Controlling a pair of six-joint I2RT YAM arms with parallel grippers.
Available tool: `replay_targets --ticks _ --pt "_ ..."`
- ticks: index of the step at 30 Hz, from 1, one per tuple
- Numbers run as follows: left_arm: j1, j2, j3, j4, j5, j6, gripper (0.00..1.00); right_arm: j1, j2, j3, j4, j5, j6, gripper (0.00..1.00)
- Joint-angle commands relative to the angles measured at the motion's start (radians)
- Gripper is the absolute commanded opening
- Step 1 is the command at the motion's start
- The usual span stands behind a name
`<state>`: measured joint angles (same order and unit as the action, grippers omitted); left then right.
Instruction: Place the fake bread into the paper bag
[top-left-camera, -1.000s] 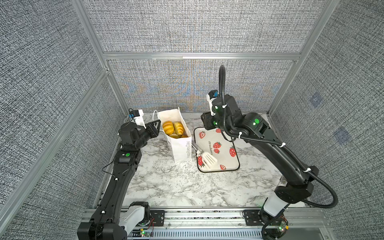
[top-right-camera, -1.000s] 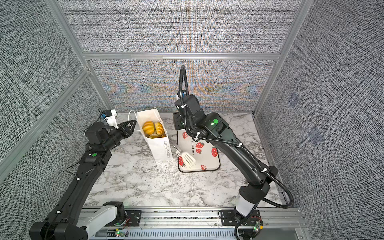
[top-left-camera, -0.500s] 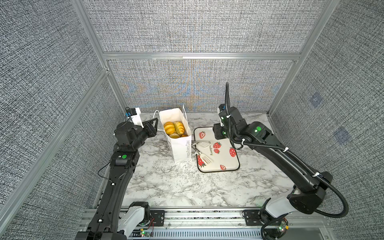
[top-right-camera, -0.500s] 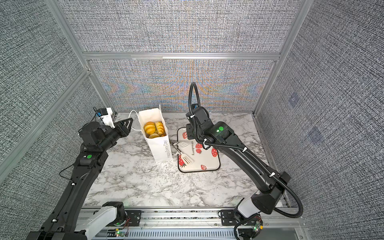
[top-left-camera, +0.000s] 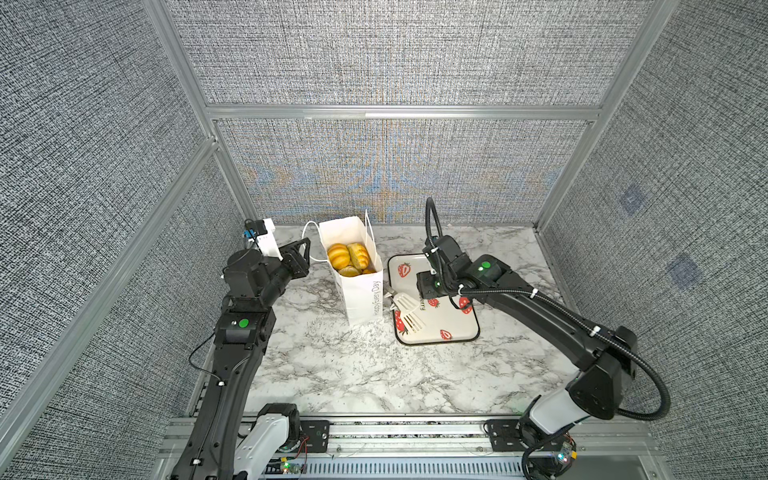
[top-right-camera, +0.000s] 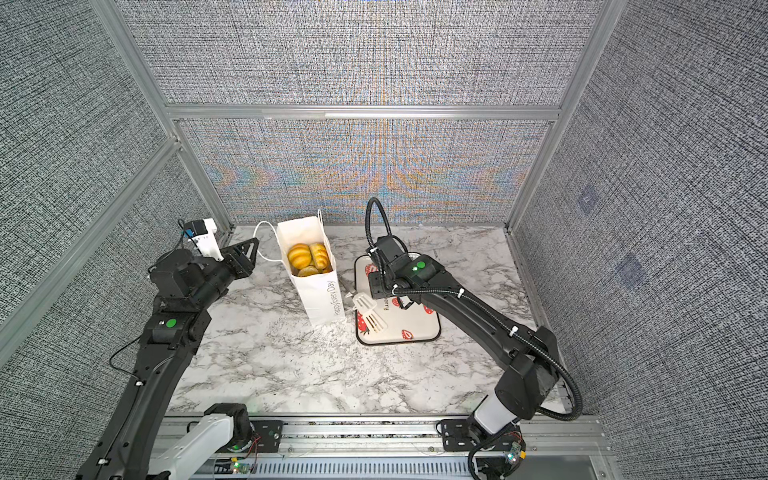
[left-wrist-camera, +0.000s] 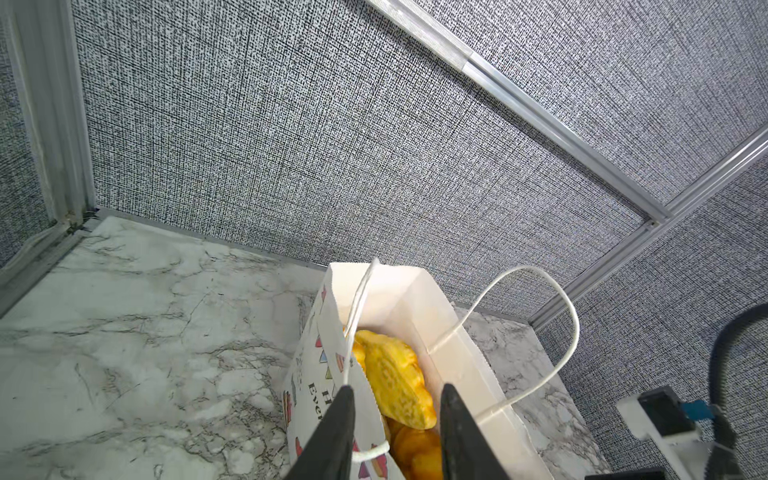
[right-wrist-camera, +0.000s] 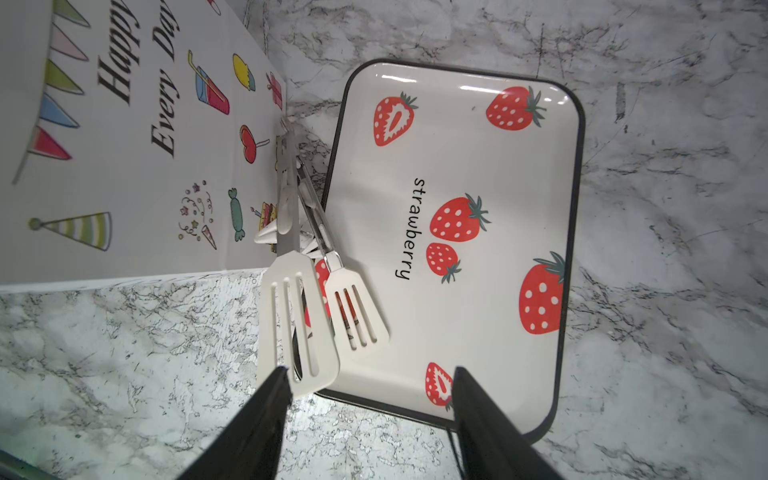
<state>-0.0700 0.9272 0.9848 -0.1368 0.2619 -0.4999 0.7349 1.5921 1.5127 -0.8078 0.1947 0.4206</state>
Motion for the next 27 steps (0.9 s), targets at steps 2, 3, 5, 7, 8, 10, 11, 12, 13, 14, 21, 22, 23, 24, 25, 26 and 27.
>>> replay_targets --ticks 2,3,5,7,8,10,11,12,13,14,21,22,23,24,25,26,27 --pt "0.000 -0.017 -0.010 -0.021 -0.020 0.018 0.37 -0.019 0.012 -0.025 0.057 -0.111 0.020 0.64" --pt "0.000 -0.023 -0.016 -0.024 -0.022 0.019 0.37 -0.033 0.013 -0.047 0.082 -0.148 0.028 0.65" --pt "0.000 -0.035 -0.029 -0.023 -0.021 0.018 0.37 -0.069 0.024 -0.092 0.130 -0.241 0.046 0.65" --pt "0.001 -0.043 -0.042 -0.026 -0.021 0.016 0.37 -0.105 0.037 -0.131 0.183 -0.326 0.053 0.65" --pt "0.000 -0.046 -0.050 -0.028 -0.022 0.017 0.37 -0.125 0.035 -0.153 0.218 -0.368 0.058 0.65" --pt "0.001 -0.051 -0.061 -0.032 -0.024 0.017 0.37 -0.164 0.022 -0.195 0.293 -0.449 0.073 0.65" --pt "0.001 -0.053 -0.066 -0.033 -0.023 0.017 0.37 -0.185 0.017 -0.208 0.331 -0.499 0.082 0.65" --pt "0.001 -0.054 -0.069 -0.034 -0.021 0.018 0.37 -0.200 0.015 -0.216 0.354 -0.526 0.088 0.65" --pt "0.000 -0.057 -0.073 -0.035 -0.020 0.018 0.37 -0.219 0.015 -0.221 0.375 -0.557 0.095 0.65" --pt "0.001 -0.059 -0.076 -0.037 -0.020 0.018 0.37 -0.236 0.020 -0.226 0.399 -0.598 0.103 0.64" --pt "0.000 -0.074 -0.097 -0.040 -0.024 0.015 0.36 -0.279 0.160 -0.179 0.446 -0.814 0.119 0.64" --pt "0.000 -0.076 -0.100 -0.040 -0.025 0.015 0.37 -0.282 0.178 -0.171 0.443 -0.823 0.118 0.64" --pt "0.001 -0.078 -0.103 -0.041 -0.027 0.015 0.36 -0.286 0.197 -0.169 0.452 -0.839 0.117 0.64" --pt "0.001 -0.080 -0.105 -0.041 -0.027 0.015 0.37 -0.293 0.208 -0.173 0.476 -0.863 0.128 0.64" --pt "0.000 -0.080 -0.107 -0.043 -0.027 0.014 0.37 -0.298 0.224 -0.175 0.502 -0.889 0.139 0.64" --pt "0.001 -0.082 -0.110 -0.044 -0.026 0.013 0.37 -0.302 0.241 -0.174 0.523 -0.915 0.150 0.64" --pt "0.000 -0.084 -0.113 -0.044 -0.026 0.012 0.37 -0.307 0.256 -0.170 0.542 -0.939 0.158 0.64"
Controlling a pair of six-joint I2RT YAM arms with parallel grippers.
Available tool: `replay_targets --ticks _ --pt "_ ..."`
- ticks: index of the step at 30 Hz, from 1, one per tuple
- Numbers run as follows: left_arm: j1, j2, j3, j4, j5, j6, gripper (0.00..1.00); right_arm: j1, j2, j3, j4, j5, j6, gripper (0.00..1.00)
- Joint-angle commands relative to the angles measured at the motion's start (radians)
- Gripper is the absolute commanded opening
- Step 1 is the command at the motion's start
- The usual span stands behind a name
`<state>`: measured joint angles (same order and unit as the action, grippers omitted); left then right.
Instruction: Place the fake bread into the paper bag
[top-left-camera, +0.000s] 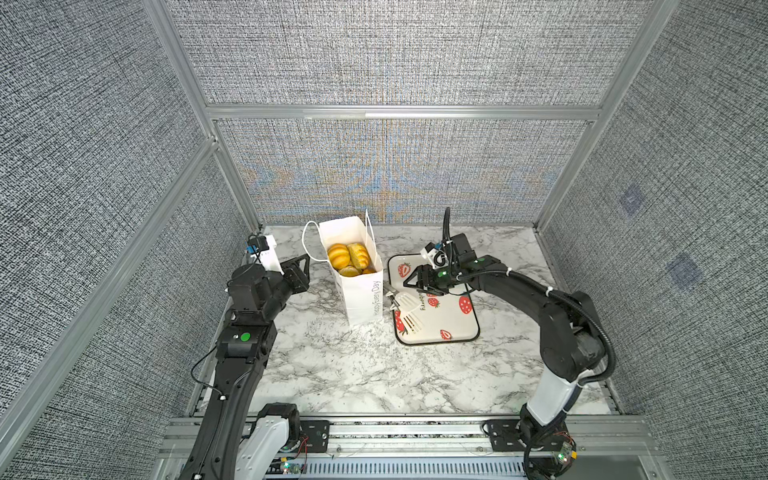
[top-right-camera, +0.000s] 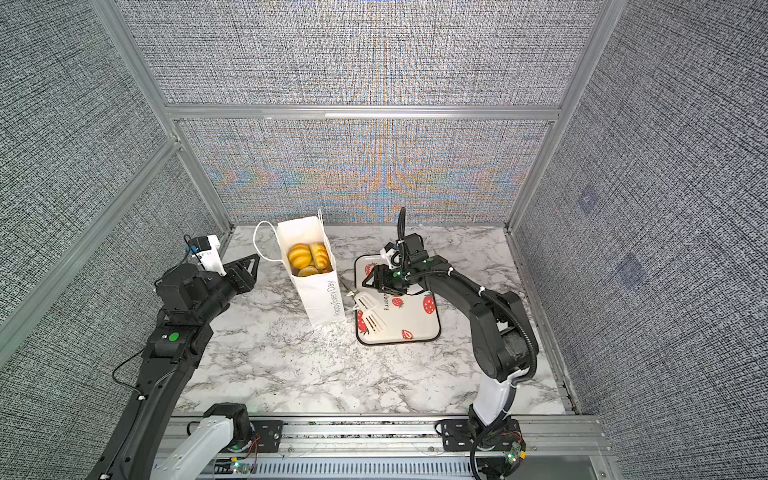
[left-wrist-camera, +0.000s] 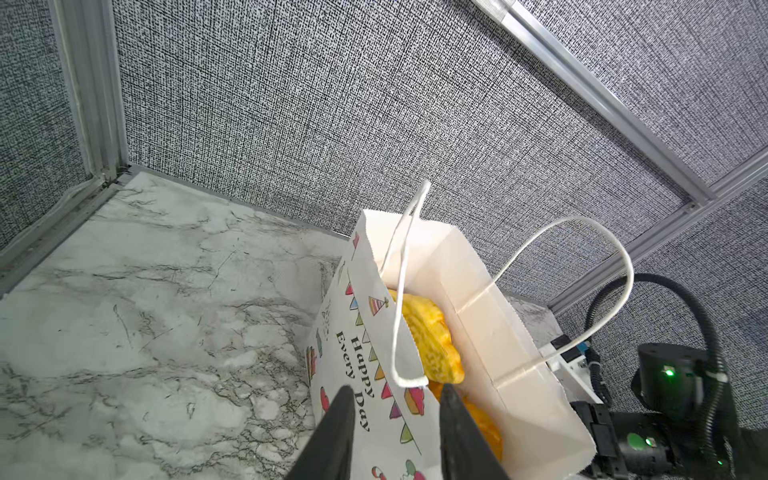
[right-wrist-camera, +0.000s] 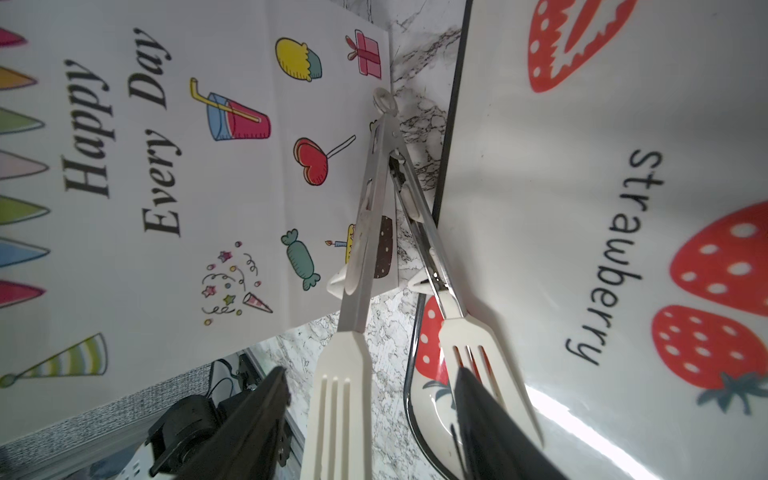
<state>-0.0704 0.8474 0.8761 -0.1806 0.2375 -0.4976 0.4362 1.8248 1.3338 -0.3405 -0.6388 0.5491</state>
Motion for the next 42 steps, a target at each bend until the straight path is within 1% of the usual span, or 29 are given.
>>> replay_targets --ticks 1,8,13,18,31,34,42 --pt "0.001 -0.005 -0.006 0.001 0.000 0.008 0.37 -0.009 0.042 0.014 0.092 -0.133 0.039 0.64" --pt "0.000 -0.017 -0.010 -0.016 -0.008 0.011 0.37 -0.016 0.172 0.052 0.231 -0.290 0.126 0.64" --pt "0.000 -0.030 -0.004 -0.033 -0.021 0.017 0.37 -0.015 0.228 0.071 0.240 -0.320 0.144 0.64" --pt "0.001 -0.030 -0.008 -0.035 -0.022 0.017 0.37 -0.014 0.262 0.055 0.382 -0.385 0.242 0.63" --pt "0.000 -0.042 -0.008 -0.042 -0.025 0.014 0.37 0.007 0.332 0.118 0.373 -0.403 0.255 0.57" --pt "0.000 -0.047 -0.010 -0.044 -0.026 0.013 0.37 0.009 0.350 0.130 0.369 -0.403 0.258 0.53" --pt "0.001 -0.054 -0.011 -0.053 -0.030 0.017 0.37 0.016 0.375 0.143 0.415 -0.415 0.300 0.34"
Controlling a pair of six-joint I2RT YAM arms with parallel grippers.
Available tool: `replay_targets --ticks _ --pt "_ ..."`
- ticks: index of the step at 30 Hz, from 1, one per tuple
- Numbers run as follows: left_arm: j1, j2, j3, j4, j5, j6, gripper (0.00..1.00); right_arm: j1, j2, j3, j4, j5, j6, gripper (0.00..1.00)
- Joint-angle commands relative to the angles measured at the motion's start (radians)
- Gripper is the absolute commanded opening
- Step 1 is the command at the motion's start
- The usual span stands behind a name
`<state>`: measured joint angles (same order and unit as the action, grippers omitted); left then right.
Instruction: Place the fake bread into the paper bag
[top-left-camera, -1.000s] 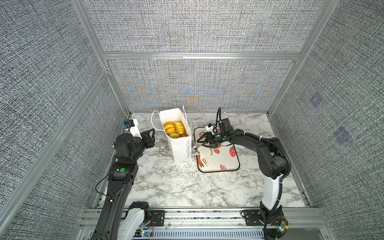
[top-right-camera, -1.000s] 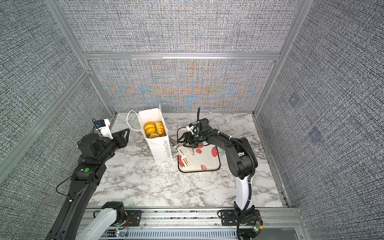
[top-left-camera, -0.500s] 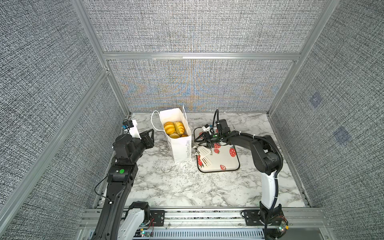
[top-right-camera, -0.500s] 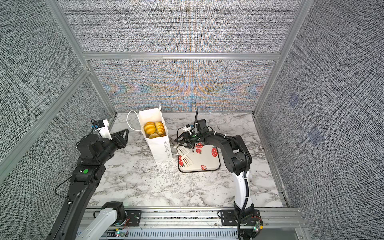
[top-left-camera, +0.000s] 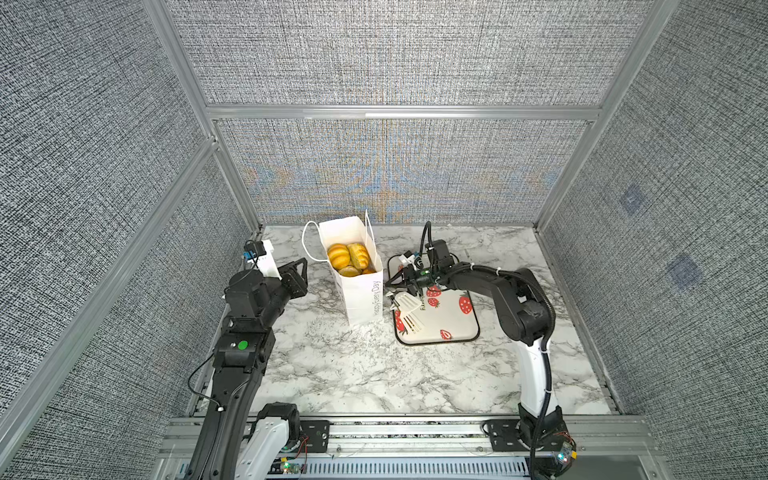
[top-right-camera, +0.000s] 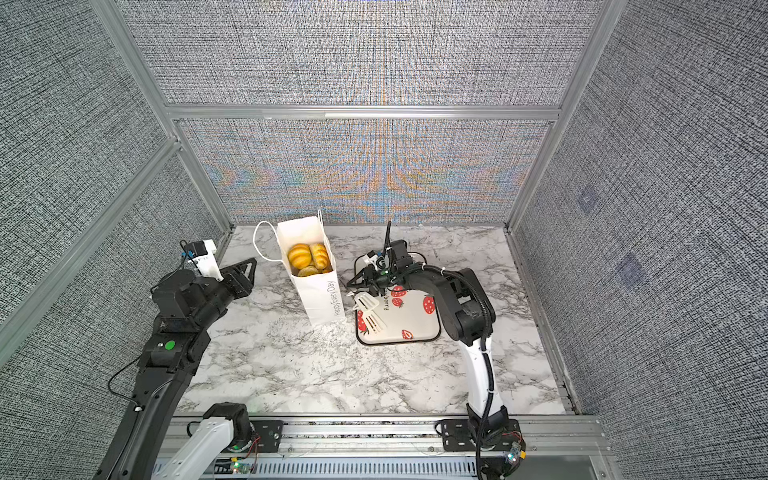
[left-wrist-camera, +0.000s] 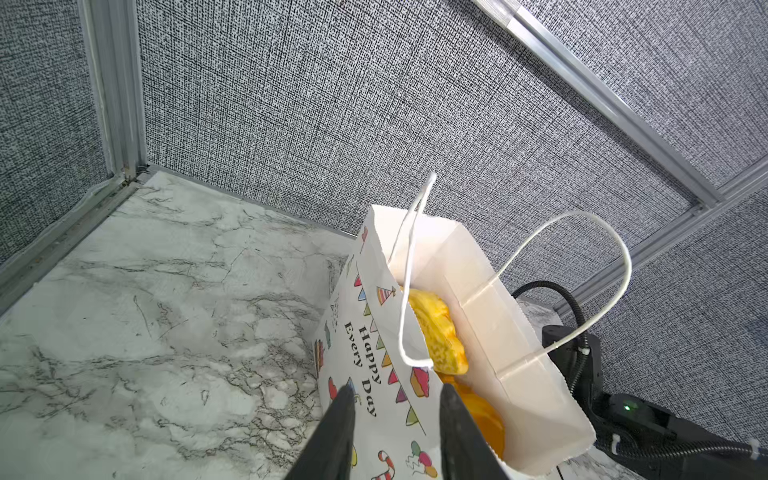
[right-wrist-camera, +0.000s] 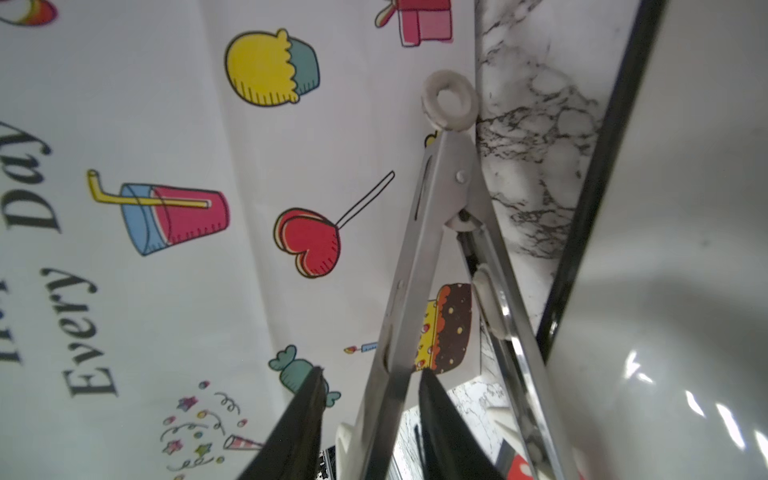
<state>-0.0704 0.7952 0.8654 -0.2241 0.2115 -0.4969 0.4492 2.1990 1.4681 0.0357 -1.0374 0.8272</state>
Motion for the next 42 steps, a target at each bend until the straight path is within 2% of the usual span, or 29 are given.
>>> replay_targets --ticks 1,6,10,19,28,33,37,42 --pt "0.000 -0.001 -0.002 -0.009 -0.006 0.017 0.37 0.005 0.000 0.008 0.043 -0.017 0.025 0.32" --pt "0.000 -0.001 -0.012 0.000 -0.002 0.012 0.37 0.005 -0.013 -0.020 0.093 -0.029 0.058 0.19" --pt "0.000 -0.004 -0.022 0.007 -0.004 0.011 0.37 0.005 -0.027 -0.044 0.148 -0.041 0.100 0.00" --pt "0.000 -0.007 -0.026 0.007 -0.001 0.012 0.37 -0.001 -0.132 -0.112 0.183 -0.033 0.137 0.00" --pt "0.000 -0.002 -0.037 0.028 0.007 0.007 0.37 -0.066 -0.361 -0.187 0.038 0.054 0.108 0.00" --pt "0.001 0.000 -0.044 0.046 0.018 0.004 0.37 -0.125 -0.484 -0.150 -0.228 0.196 -0.009 0.00" --pt "0.001 -0.002 -0.056 0.057 0.026 0.003 0.37 -0.177 -0.546 -0.066 -0.531 0.416 -0.169 0.00" --pt "0.001 -0.003 -0.072 0.074 0.035 0.000 0.37 -0.254 -0.576 -0.044 -0.705 0.619 -0.255 0.00"
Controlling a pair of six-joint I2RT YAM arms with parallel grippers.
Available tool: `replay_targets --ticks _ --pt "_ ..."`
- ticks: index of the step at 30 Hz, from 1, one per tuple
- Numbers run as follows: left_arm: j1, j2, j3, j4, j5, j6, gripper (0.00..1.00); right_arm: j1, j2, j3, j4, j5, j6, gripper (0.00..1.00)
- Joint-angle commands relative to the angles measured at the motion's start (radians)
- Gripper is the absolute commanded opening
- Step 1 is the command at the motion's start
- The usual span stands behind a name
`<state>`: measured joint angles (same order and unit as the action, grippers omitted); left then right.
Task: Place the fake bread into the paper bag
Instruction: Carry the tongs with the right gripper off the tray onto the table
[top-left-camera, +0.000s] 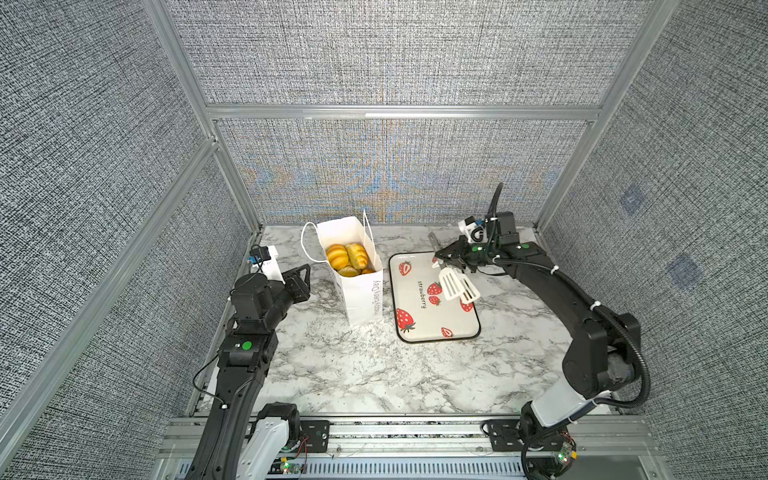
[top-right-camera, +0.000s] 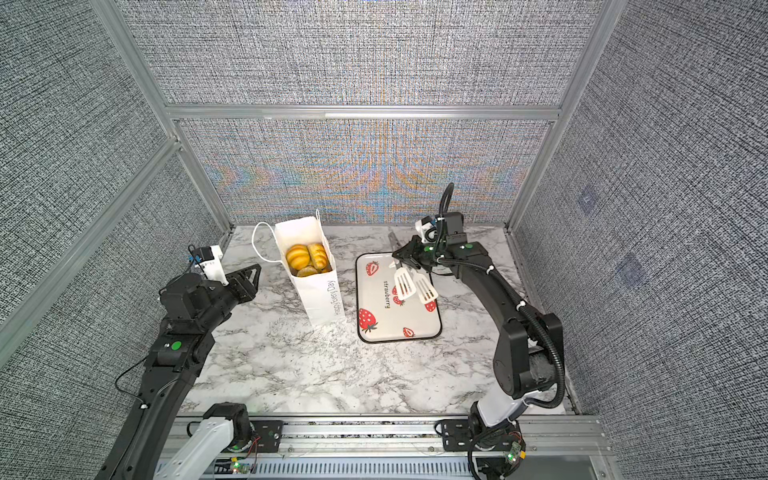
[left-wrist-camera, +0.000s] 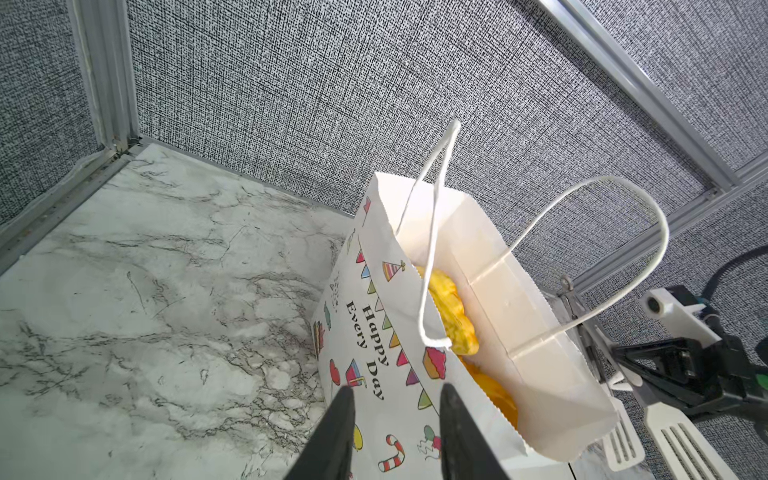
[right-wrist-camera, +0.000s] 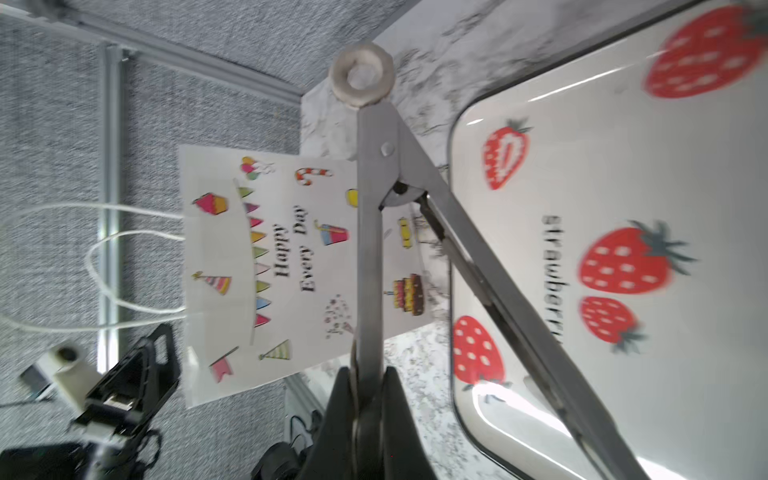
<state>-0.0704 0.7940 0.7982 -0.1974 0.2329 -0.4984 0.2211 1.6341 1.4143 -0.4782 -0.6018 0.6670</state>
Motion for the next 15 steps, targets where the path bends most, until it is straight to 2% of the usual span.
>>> replay_targets --ticks 1,11,15 --pt "0.001 -0.003 -0.007 0.051 0.013 0.002 0.37 -0.037 -0.016 0.007 -0.218 0.236 -0.104 0.00" --pt "0.000 0.010 -0.031 0.090 0.036 -0.011 0.37 -0.118 -0.023 -0.089 -0.256 0.517 -0.074 0.00" --pt "0.001 0.009 -0.039 0.094 0.038 -0.011 0.37 -0.173 -0.019 -0.158 -0.202 0.545 -0.047 0.00"
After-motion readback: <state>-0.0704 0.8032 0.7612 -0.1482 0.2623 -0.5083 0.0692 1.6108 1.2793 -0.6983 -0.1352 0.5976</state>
